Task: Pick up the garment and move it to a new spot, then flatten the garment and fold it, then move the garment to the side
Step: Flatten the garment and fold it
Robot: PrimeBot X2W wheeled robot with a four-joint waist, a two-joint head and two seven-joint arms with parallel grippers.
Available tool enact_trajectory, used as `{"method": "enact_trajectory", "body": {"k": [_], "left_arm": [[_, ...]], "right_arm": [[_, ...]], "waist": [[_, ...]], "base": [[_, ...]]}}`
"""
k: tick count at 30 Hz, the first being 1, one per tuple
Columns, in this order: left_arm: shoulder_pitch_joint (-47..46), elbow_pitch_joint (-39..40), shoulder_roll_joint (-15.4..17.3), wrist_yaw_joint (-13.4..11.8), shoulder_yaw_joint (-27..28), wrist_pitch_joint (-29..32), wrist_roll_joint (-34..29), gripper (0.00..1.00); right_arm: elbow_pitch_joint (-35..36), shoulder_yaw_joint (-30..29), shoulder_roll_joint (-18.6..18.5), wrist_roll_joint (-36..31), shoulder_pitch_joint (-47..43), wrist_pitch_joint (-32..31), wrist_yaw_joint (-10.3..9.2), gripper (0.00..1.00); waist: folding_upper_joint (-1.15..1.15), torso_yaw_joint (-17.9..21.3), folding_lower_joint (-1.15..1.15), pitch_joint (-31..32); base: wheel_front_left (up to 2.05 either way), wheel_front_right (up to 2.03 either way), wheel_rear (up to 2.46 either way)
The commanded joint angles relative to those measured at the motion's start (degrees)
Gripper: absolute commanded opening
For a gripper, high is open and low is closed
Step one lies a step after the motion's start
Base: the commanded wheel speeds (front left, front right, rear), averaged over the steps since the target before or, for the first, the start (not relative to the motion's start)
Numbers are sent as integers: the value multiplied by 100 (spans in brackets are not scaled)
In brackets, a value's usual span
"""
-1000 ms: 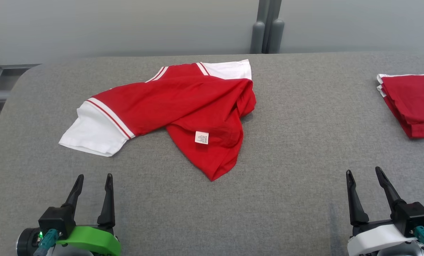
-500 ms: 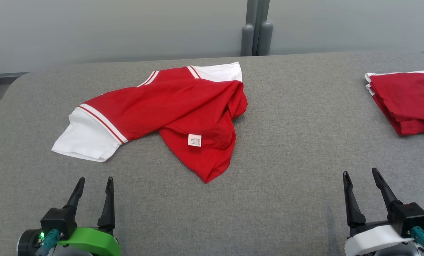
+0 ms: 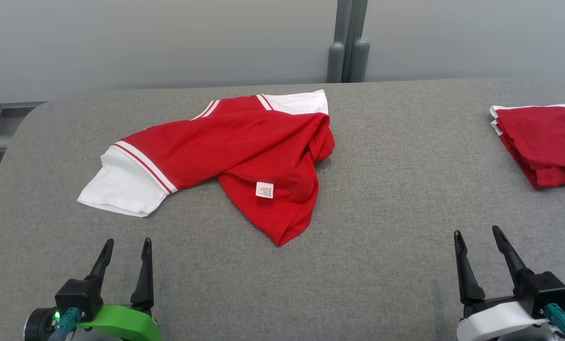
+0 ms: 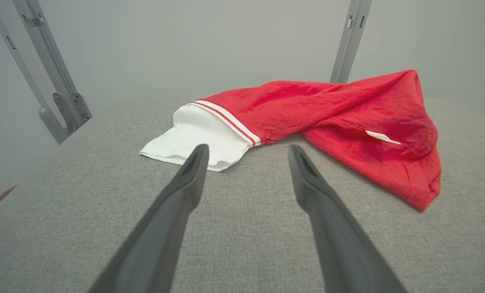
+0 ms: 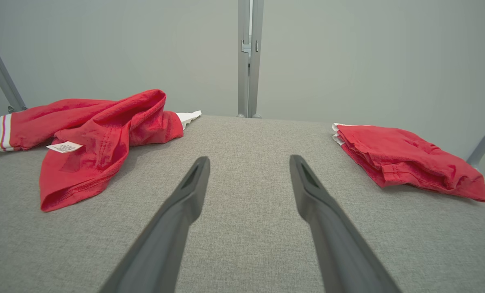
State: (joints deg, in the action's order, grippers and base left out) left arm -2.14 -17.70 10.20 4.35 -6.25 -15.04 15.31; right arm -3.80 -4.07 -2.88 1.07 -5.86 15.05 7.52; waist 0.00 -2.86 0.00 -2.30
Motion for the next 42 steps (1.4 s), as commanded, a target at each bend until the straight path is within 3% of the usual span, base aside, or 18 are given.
{"method": "enact_trajectory", "body": {"k": [1, 9, 16, 23, 28, 31, 42], "left_arm": [[-20, -14, -12, 29, 33, -18, -44, 100], [-83, -3, -66, 97, 109, -18, -81, 100], [-837, -268, -34, 139, 132, -17, -171, 100], [-1999, -1089, -142, 194, -3, -17, -297, 100], [-2662, -1904, -208, -78, 49, -10, -460, 100], [-2915, -2203, -267, -94, 58, -11, -506, 100], [-3013, -2276, -471, 50, 211, -11, -499, 100]], "right_arm": [[-2, 8, -6, 8, -62, 18, -6, 100], [9, 17, -6, 102, -43, 18, -6, 100], [-189, 787, -11, 109, 844, 18, -6, 100], [-933, 1576, -11, 97, 2074, 18, -6, 100], [-1518, 2073, -15, 178, 2602, 18, -6, 100], [-1777, 2285, -13, 279, 2757, 18, -6, 100], [-2053, 2341, -14, 483, 2988, 18, -6, 100]], "waist": [[0, 27, 0, 7], [0, 61, 0, -62], [0, -190, 0, -797], [0, -527, 0, -1585], [0, -677, 0, -1827], [0, -737, 0, -1878], [0, -927, 0, -1950]], "base": [[0, 0, 0], [0, 0, 0], [0, 0, 0], [0, 0, 0], [0, 0, 0], [0, 0, 0], [0, 0, 0]]}}
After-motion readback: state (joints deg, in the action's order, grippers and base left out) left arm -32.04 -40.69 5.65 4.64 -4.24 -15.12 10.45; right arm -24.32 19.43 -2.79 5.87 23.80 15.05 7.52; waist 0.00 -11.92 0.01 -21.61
